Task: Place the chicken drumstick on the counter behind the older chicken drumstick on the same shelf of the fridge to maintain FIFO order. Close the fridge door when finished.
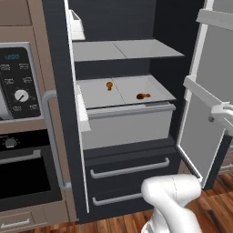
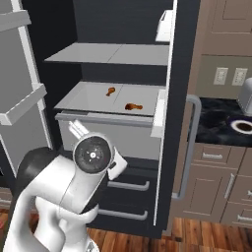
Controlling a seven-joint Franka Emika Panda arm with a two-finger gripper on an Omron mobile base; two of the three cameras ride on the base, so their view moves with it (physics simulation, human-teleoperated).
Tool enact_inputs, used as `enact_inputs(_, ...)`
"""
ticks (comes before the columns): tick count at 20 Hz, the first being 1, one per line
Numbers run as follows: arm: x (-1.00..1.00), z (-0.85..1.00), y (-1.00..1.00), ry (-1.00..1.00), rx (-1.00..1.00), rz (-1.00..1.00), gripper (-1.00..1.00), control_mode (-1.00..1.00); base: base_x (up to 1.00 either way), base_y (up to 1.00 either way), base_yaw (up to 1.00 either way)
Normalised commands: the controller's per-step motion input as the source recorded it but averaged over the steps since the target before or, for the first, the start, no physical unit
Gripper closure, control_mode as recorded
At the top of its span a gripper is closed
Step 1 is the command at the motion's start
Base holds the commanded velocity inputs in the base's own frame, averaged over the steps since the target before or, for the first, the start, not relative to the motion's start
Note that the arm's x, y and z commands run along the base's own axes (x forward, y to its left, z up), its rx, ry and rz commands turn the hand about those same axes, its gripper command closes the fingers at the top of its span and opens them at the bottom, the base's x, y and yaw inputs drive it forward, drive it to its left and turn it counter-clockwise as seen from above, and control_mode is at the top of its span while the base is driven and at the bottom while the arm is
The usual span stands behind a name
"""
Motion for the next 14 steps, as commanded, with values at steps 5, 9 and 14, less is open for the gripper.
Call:
enact_inputs(5,-0.01,-0.27,-1.0,-0.29,0.21,0.0,-1.0,-1.0,0.0,0.0,0.0)
enact_inputs(9,0.0,-0.2,-1.0,-0.3,0.19,0.0,-1.0,-1.0,0.0,0.0,0.0)
enact_inputs(14,0.0,-0.1,-1.0,-0.25,0.21,0.0,-1.0,-1.0,0.0,0.0,0.0)
